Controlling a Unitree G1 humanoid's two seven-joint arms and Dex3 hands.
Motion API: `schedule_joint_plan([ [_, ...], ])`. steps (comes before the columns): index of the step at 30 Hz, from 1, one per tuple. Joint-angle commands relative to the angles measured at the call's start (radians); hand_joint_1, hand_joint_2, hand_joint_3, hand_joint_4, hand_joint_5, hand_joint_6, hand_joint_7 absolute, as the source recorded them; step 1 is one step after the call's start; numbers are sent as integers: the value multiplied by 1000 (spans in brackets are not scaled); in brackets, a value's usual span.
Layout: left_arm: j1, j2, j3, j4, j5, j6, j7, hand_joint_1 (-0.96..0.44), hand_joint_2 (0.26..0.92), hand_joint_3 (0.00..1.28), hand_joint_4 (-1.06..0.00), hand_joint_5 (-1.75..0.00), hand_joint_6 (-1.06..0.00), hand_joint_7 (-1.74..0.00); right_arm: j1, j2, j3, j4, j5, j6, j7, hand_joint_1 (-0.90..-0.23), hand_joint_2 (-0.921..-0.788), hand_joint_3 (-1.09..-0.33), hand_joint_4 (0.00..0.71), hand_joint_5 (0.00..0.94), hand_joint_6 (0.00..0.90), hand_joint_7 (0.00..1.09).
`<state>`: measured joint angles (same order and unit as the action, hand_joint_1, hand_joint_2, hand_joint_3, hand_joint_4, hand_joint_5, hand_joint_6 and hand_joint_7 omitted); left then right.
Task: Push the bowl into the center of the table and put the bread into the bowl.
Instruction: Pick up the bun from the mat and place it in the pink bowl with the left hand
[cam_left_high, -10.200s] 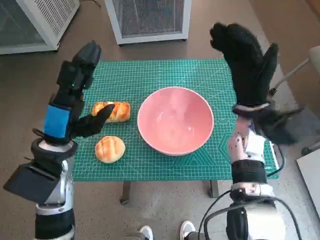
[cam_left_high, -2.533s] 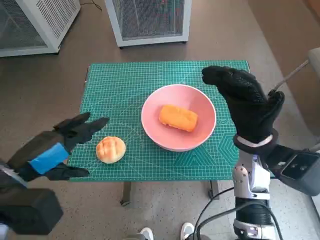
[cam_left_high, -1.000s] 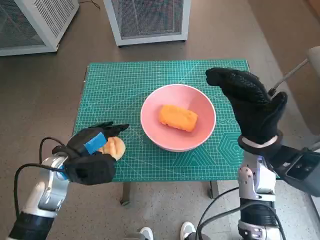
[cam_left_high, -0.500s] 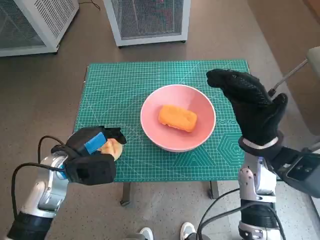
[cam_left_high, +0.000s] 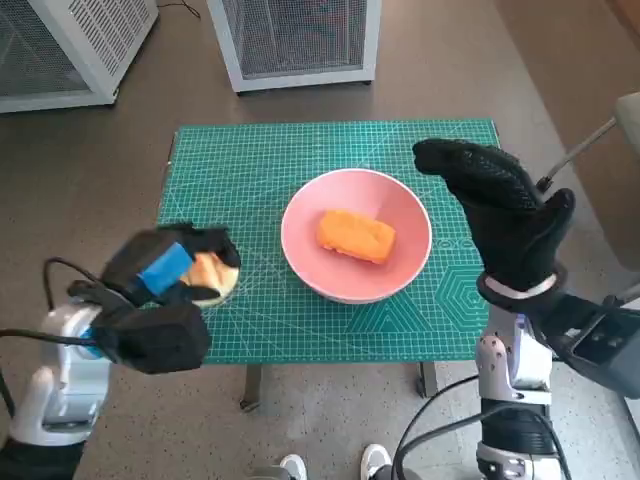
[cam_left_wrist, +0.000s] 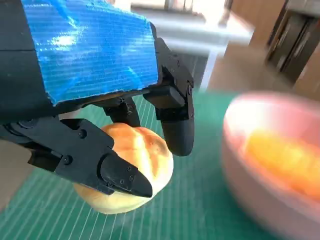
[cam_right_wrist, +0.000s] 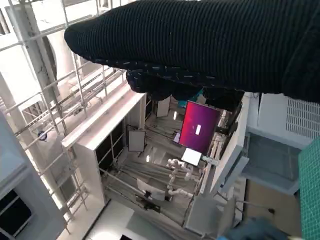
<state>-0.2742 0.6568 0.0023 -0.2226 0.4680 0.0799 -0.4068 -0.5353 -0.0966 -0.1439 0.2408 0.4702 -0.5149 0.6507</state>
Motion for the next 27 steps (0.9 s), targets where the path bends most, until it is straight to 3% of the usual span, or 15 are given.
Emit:
schedule_joint_plan([
  [1,-41,3,44,-74,-13,15,17,3,920,39,-763,-1070,-621,-1186,9,1,-1,24,1,1,9,-547,-921,-543,397,5,-1,612],
  [8,-122,-33,33,-146,3,29,45,2,920,24,-774,-1062,-646,-1156,9,0,0,24,0,1,9,-543,-921,-545,399,6,1,612],
  [16,-271,-101,-58,-153,18,37,41,2,917,19,-787,-1061,-652,-1140,7,-4,-2,33,0,-1,13,-546,-921,-545,402,7,5,616],
  [22,-369,-147,-144,-99,21,38,12,2,910,12,-812,-1032,-678,-1112,10,-4,-1,33,-1,-3,15,-548,-921,-546,403,7,5,619],
  [27,-441,-185,-207,31,5,-31,11,2,914,12,-803,-1033,-666,-1132,15,-6,-2,32,-5,-7,15,-548,-921,-546,403,6,4,620],
])
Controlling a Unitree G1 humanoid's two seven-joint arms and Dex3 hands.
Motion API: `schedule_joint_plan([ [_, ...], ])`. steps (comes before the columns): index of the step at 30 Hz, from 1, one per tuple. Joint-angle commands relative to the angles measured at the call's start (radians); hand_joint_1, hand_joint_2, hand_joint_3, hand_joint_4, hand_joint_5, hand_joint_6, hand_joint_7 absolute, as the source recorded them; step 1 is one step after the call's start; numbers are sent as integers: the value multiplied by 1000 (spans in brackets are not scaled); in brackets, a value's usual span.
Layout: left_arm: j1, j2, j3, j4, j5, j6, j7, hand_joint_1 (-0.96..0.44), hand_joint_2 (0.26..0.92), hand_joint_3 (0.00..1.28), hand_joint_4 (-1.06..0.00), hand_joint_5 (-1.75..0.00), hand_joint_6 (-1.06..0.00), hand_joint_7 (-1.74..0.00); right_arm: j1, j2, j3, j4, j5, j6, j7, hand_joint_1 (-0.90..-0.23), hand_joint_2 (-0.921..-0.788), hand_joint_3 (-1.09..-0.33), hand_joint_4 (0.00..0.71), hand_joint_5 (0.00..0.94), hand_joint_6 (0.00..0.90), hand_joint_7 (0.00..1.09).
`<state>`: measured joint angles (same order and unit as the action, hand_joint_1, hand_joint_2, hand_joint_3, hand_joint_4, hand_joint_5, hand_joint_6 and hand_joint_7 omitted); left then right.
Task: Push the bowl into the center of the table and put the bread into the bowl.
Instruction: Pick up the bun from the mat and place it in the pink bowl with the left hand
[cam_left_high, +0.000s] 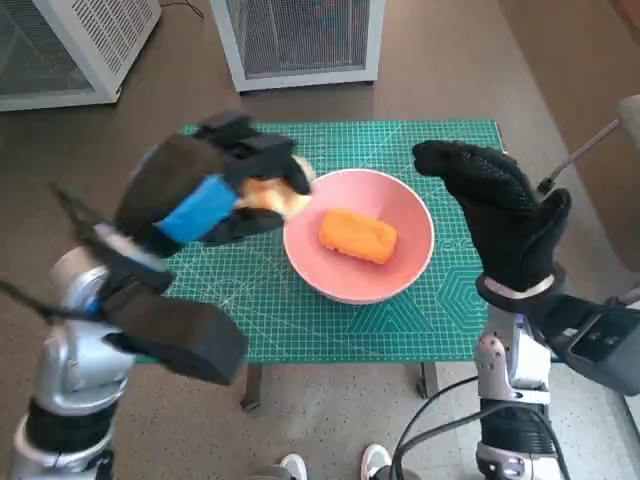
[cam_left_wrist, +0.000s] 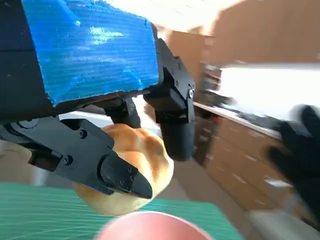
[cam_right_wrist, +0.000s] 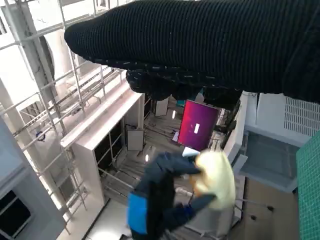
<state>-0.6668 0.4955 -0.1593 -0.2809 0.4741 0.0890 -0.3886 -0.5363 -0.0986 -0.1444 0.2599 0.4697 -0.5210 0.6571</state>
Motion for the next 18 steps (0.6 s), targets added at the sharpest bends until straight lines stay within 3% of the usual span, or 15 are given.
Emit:
schedule_joint_plan([
  [1,-61,-32,-58,113,1,-51,-7,1,915,12,-802,-1033,-663,-1137,16,-5,-2,14,-4,-2,10,-548,-921,-546,403,6,4,621],
  [12,-149,-111,-149,354,12,-140,11,1,920,41,-767,-1081,-608,-1188,25,-13,-8,12,0,-7,12,-543,-921,-551,404,6,4,620],
  [18,-148,-127,-174,418,18,-134,-10,0,921,111,-686,-1176,-531,-1255,29,-17,-11,1,1,-2,5,-544,-921,-551,405,6,5,619],
])
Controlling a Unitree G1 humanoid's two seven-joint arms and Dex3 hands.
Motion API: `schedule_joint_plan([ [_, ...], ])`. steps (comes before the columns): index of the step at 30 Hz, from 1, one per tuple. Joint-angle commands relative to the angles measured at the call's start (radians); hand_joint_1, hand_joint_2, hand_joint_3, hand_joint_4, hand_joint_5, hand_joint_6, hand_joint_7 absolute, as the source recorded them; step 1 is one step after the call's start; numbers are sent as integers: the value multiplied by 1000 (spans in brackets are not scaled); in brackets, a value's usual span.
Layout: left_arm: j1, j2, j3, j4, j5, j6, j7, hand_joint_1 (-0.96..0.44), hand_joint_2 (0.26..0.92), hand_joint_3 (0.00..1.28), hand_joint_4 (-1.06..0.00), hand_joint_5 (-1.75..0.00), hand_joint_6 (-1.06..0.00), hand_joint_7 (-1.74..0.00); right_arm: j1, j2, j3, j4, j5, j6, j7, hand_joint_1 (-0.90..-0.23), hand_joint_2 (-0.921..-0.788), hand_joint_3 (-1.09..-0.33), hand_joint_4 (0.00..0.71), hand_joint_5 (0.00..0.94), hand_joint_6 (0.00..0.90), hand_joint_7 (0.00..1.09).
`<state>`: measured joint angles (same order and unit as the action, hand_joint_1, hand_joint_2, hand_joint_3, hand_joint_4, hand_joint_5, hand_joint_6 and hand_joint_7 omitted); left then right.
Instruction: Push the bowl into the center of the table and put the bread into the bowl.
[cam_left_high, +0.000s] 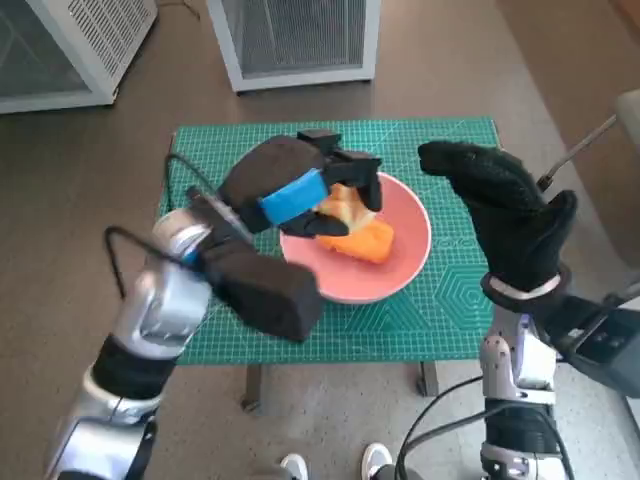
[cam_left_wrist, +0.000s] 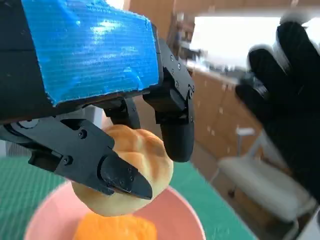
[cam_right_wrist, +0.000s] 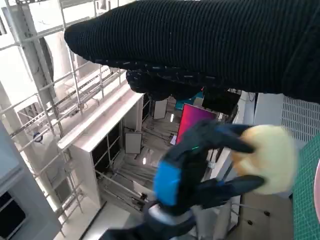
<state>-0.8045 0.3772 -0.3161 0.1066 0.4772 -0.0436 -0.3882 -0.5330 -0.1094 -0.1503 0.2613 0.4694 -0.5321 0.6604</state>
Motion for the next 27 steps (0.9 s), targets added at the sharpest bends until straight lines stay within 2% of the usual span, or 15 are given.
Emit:
schedule_joint_plan([
  [1,-4,-7,-22,33,19,4,-14,0,921,140,-653,-1215,-497,-1282,26,-8,-6,-3,3,10,2,-545,-921,-551,405,6,5,619],
  [3,3,-6,-31,41,27,14,-19,0,921,207,-557,-1286,-437,-1370,28,-10,-8,-7,4,11,1,-546,-921,-550,406,6,6,618],
  [4,5,-5,-35,46,31,17,-21,-70,875,200,-465,-1020,-375,-1143,29,-11,-9,-8,4,12,1,-547,-921,-549,406,6,6,618],
  [5,7,-6,-41,52,37,27,-26,-94,863,187,-455,-881,-369,-1031,29,-11,-10,-10,4,12,0,-547,-921,-549,406,6,7,617],
  [6,8,-7,-44,56,41,35,-30,-158,856,149,-413,-609,-342,-821,30,-12,-10,-11,4,12,0,-547,-921,-549,406,6,7,617],
  [7,10,-7,-49,57,46,50,-42,-199,858,112,-398,-411,-332,-670,30,-12,-10,-12,3,11,-1,-547,-921,-549,406,6,7,616],
  [8,12,-7,-52,57,50,62,-50,-244,860,87,-357,-267,-297,-556,30,-12,-11,-13,3,11,-2,-547,-921,-548,406,6,8,616],
  [9,12,-6,-56,56,54,80,-65,-260,860,78,-342,-216,-285,-515,29,-12,-11,-13,2,10,-3,-547,-921,-548,406,6,8,616],
  [11,12,-5,-64,52,59,109,-89,-330,864,54,-249,-88,-211,-390,28,-12,-12,-12,-1,7,-4,-547,-921,-548,406,5,8,615],
  [15,14,4,-67,28,59,149,-134,-408,869,37,-113,-18,-135,-295,24,-10,-12,-9,-5,6,-7,-548,-921,-547,406,5,10,613],
  [19,21,19,-57,-2,51,157,-162,-453,874,31,-41,-5,-107,-264,20,-11,-12,-5,-6,5,-6,-551,-921,-547,406,5,10,612],
  [27,59,31,16,-39,-21,103,-135,-517,881,22,-1,1,-70,-230,9,-11,-12,7,-3,4,-1,-554,-921,-546,407,5,12,610],
])
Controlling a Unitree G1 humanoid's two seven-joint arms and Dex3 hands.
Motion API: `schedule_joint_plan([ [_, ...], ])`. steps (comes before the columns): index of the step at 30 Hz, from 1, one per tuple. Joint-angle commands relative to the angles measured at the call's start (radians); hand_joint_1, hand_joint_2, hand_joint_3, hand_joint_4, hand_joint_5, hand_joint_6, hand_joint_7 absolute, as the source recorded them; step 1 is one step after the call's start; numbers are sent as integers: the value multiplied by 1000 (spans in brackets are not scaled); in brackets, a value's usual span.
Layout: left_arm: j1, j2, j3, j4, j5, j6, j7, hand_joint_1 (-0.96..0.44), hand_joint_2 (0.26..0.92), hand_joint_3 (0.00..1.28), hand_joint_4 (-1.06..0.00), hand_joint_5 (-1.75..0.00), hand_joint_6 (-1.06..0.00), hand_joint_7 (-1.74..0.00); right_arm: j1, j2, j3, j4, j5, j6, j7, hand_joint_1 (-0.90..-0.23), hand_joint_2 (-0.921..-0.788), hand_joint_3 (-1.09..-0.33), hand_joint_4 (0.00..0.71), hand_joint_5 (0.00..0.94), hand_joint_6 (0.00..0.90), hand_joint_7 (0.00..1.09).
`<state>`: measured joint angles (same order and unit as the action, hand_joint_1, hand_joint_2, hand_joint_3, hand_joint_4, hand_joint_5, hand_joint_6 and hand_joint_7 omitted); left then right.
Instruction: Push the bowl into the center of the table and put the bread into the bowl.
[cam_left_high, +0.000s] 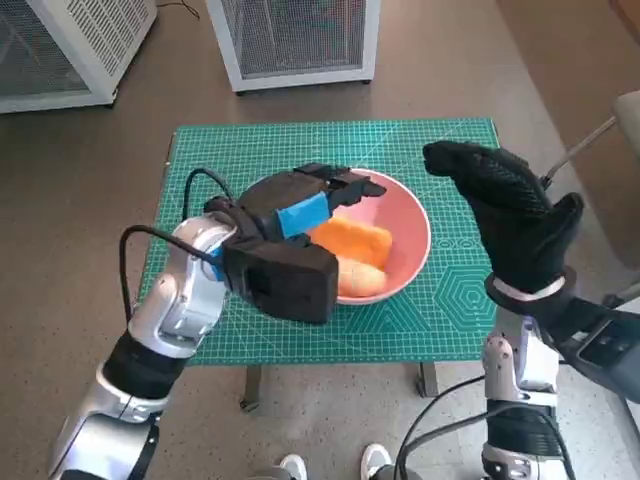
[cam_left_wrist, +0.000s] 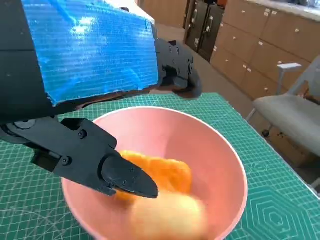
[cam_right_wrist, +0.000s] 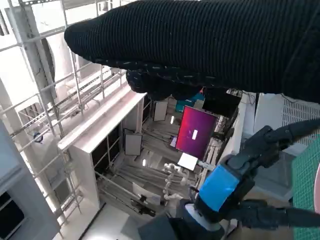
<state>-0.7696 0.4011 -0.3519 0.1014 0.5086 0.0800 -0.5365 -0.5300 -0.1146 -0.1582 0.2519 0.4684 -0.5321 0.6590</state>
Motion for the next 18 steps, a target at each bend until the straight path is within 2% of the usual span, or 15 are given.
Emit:
schedule_joint_plan([
  [1,28,4,64,-39,-69,-18,11,-518,880,21,0,1,-68,-228,5,-5,-4,17,-3,4,1,-554,-921,-546,407,5,12,610],
  [5,50,-4,118,-88,-134,13,3,-523,881,18,1,1,-58,-216,2,-4,-3,14,1,10,0,-549,-921,-546,408,5,12,609],
  [11,98,-18,210,-139,-259,-13,20,-531,887,17,1,1,-49,-202,-4,-7,-4,0,-1,19,-11,-539,-921,-548,407,4,13,608],
  [18,145,-35,312,-163,-409,-116,50,-565,905,19,1,1,-50,-195,-28,-19,-10,-12,-22,32,-49,-527,-921,-553,396,0,10,607],
])
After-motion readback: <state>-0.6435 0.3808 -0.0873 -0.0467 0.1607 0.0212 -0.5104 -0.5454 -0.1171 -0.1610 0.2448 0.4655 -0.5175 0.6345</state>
